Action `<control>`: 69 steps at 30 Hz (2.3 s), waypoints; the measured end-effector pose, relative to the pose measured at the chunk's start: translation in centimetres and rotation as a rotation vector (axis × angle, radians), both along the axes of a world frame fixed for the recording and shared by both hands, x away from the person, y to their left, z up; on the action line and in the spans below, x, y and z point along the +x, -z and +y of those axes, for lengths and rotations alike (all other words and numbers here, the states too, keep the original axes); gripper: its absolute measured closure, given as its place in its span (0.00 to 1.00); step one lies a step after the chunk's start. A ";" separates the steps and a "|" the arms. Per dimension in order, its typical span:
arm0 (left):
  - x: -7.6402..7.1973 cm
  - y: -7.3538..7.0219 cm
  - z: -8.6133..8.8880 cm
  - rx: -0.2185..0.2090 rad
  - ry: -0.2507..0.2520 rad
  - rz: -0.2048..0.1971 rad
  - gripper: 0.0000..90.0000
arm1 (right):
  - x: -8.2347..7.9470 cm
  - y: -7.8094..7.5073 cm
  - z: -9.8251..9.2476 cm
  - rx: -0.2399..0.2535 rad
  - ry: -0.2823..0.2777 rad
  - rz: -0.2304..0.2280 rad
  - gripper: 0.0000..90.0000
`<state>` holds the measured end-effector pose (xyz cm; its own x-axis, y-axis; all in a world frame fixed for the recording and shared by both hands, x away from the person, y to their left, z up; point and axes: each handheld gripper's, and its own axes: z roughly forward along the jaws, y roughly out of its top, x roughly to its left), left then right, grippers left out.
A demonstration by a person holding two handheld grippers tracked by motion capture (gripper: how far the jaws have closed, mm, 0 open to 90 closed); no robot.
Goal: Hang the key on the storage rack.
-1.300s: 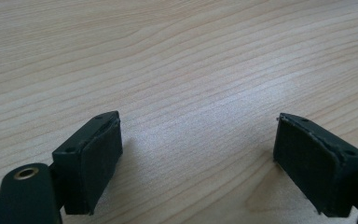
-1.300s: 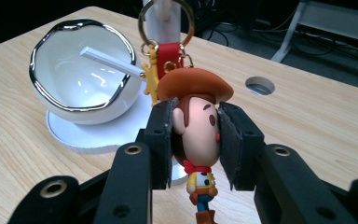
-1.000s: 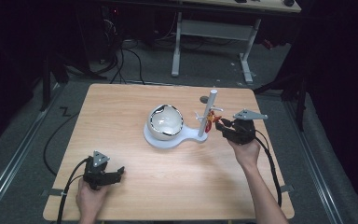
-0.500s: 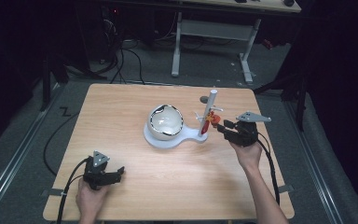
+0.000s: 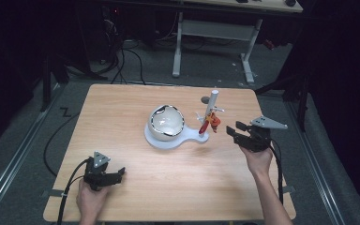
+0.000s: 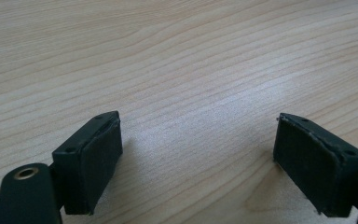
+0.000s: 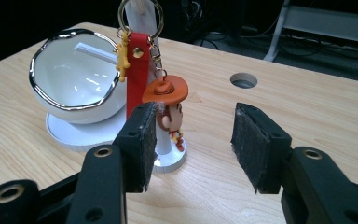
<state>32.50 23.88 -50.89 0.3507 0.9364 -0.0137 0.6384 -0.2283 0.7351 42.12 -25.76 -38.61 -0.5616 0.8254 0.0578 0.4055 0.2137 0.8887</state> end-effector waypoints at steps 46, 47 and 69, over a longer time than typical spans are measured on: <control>0.0 0.0 0.0 0.000 0.000 0.000 0.18 | -5.7 1.8 -5.5 0.102 0.081 -0.020 0.54; 0.0 0.0 0.0 0.000 0.000 0.000 0.18 | -5.7 1.8 -5.5 0.102 0.081 -0.020 0.54; 0.0 0.0 0.0 0.000 0.000 0.000 0.18 | -6.7 5.6 -6.1 0.100 0.134 0.025 0.51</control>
<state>32.49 23.87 -50.89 0.3504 0.9365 -0.0137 0.6386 -0.2282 0.7349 35.38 -31.90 -44.16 -0.4443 0.8821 0.1563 0.4467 0.0670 0.8921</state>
